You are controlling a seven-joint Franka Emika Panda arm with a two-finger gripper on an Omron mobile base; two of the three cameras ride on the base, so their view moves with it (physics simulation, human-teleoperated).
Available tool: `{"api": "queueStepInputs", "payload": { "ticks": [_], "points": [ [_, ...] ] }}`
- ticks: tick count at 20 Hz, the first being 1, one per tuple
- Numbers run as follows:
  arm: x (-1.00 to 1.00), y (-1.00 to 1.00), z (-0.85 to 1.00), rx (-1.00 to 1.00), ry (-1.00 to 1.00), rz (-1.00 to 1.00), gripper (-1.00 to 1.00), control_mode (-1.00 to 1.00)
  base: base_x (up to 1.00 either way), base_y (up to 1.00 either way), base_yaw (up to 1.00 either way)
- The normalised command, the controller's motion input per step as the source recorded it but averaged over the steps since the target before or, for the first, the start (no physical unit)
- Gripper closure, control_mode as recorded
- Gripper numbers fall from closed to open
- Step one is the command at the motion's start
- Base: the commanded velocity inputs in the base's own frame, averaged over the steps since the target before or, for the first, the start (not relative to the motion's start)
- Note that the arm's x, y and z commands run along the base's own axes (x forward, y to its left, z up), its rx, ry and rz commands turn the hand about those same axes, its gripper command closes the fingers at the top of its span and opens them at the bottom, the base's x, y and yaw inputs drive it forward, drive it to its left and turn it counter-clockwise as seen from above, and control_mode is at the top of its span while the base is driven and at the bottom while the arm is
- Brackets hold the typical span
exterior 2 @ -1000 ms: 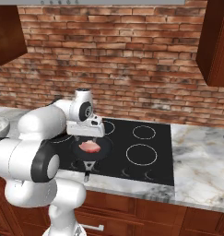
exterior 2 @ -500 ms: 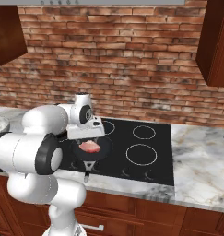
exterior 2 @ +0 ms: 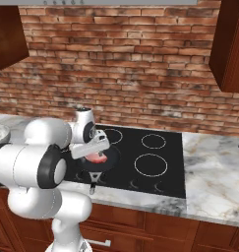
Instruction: Place one of the steaks on the plate and the other in the bowl. Then place the bowl in the fridge.
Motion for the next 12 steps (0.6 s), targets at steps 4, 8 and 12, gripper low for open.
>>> {"api": "queueStepInputs", "payload": {
  "ticks": [4, 8, 12],
  "points": [
    [0.00, -0.02, -0.03, 0.00, -0.15, 0.21, -1.00, -1.00, 0.00, 0.00, 0.00],
    [0.14, -0.01, -0.01, -0.01, -0.05, 0.13, -1.00, -1.00, 0.00, 0.00, 0.00],
    [0.16, 0.00, -0.04, 0.00, 0.02, 0.09, -1.00, -1.00, 0.00, 0.00, 0.00]
  ]
}}
